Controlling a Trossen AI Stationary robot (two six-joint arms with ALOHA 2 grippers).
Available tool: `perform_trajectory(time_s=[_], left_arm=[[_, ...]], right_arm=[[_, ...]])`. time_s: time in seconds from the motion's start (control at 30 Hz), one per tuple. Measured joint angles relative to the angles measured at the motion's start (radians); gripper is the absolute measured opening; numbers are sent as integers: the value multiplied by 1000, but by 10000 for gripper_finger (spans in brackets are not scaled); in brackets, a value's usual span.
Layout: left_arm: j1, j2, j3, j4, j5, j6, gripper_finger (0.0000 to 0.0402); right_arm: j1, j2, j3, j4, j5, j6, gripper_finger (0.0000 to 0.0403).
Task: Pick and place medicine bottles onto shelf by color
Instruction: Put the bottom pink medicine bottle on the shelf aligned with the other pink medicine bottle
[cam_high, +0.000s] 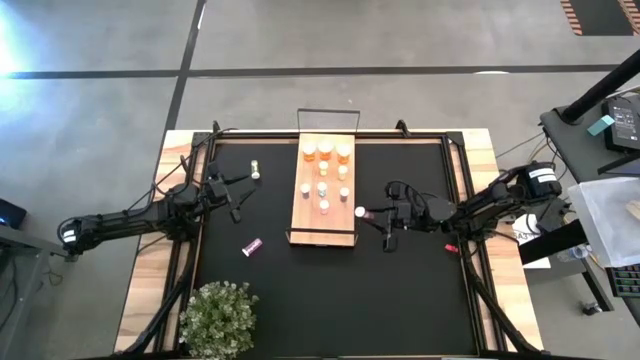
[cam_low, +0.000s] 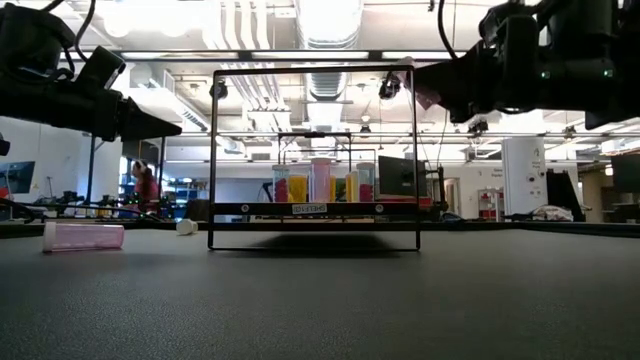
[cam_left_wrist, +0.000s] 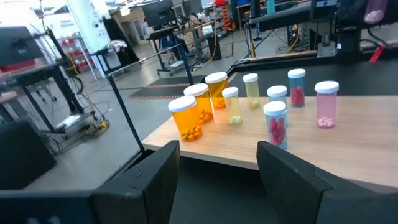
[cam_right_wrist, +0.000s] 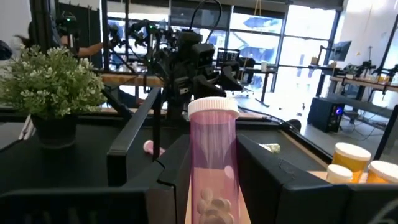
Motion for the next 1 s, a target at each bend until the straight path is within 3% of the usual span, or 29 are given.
perform_trajectory(time_s=[0.13, 0.23, 0.43, 0.7, 0.87, 0.93, 1.0], left_arm=[[0, -2, 0, 50, 0, 155, 199], [0, 0, 0, 109, 0, 175, 199], [0, -2, 0, 234, 12, -202, 199], [0, 1, 0, 455, 33, -241, 199], [-1, 8, 0, 557, 326, -335, 199], [0, 23, 0, 595, 328, -395, 199], [0, 40, 0, 630, 264, -441, 199]], right_arm=[[0, 0, 0, -24, 0, 5, 104], [0, 0, 0, -36, -1, 4, 105], [0, -7, 0, -36, -2, 4, 105], [0, -65, 34, -38, -3, -42, 105], [0, -75, 97, -60, -20, -60, 105], [0, -75, 135, -106, -20, -78, 105], [0, -75, 181, -173, -22, -87, 105]])
